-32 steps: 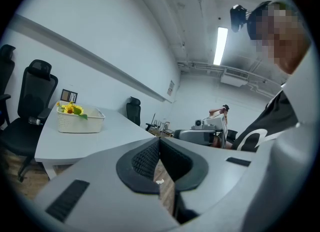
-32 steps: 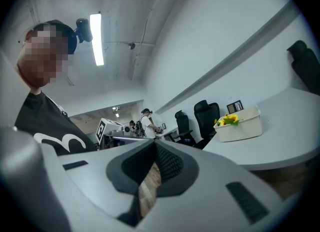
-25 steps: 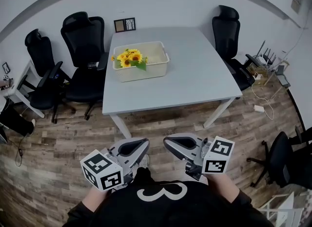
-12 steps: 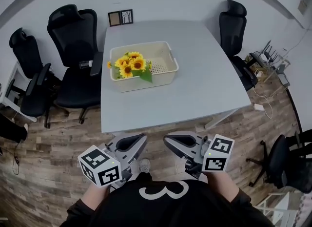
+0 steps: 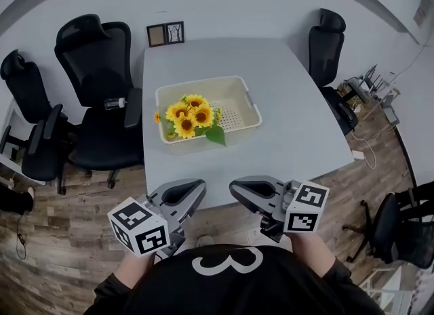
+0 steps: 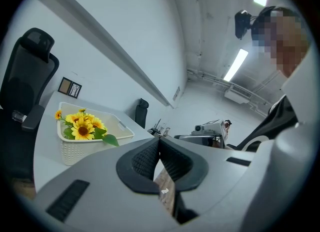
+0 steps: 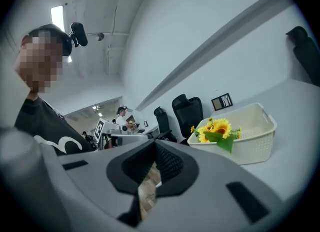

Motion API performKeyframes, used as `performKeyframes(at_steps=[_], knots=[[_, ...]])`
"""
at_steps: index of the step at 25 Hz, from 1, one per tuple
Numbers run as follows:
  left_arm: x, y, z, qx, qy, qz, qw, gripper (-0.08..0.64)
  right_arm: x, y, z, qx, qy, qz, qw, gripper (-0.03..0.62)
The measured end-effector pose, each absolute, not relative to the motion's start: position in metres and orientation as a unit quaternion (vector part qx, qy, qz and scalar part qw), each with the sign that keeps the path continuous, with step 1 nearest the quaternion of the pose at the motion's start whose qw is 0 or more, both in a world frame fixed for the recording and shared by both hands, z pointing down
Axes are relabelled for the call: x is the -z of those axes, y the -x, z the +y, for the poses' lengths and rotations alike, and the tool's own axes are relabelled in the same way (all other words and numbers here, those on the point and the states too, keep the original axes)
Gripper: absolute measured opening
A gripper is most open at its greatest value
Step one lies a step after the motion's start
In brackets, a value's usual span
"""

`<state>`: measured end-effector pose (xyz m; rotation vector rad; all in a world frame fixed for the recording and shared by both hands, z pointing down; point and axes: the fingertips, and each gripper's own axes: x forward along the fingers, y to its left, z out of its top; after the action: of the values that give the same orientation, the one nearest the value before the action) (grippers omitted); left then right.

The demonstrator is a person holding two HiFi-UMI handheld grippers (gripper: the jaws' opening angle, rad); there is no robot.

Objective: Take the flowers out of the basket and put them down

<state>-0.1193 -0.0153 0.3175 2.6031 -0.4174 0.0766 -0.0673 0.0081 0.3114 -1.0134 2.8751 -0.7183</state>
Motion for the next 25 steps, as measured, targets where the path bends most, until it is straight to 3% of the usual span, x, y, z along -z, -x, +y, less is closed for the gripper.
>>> performKeyframes(at_steps=[7, 13, 25], knots=[[-0.320, 0.112, -0.049, -0.029, -0.952, -0.160, 0.259, 0.012, -0.304, 0.058, -0.024, 0.206, 0.317, 0.926, -0.002, 0.008], [-0.316, 0.099, -0.080, -0.037, -0.950, -0.187, 0.247, 0.012, -0.283, 0.041, -0.059, 0.192, 0.256, 0.946, 0.045, 0.008], [-0.321, 0.098, -0.146, -0.038, -0.927, -0.266, 0.263, 0.012, -0.281, 0.023, -0.157, 0.175, 0.221, 0.959, 0.017, 0.008]])
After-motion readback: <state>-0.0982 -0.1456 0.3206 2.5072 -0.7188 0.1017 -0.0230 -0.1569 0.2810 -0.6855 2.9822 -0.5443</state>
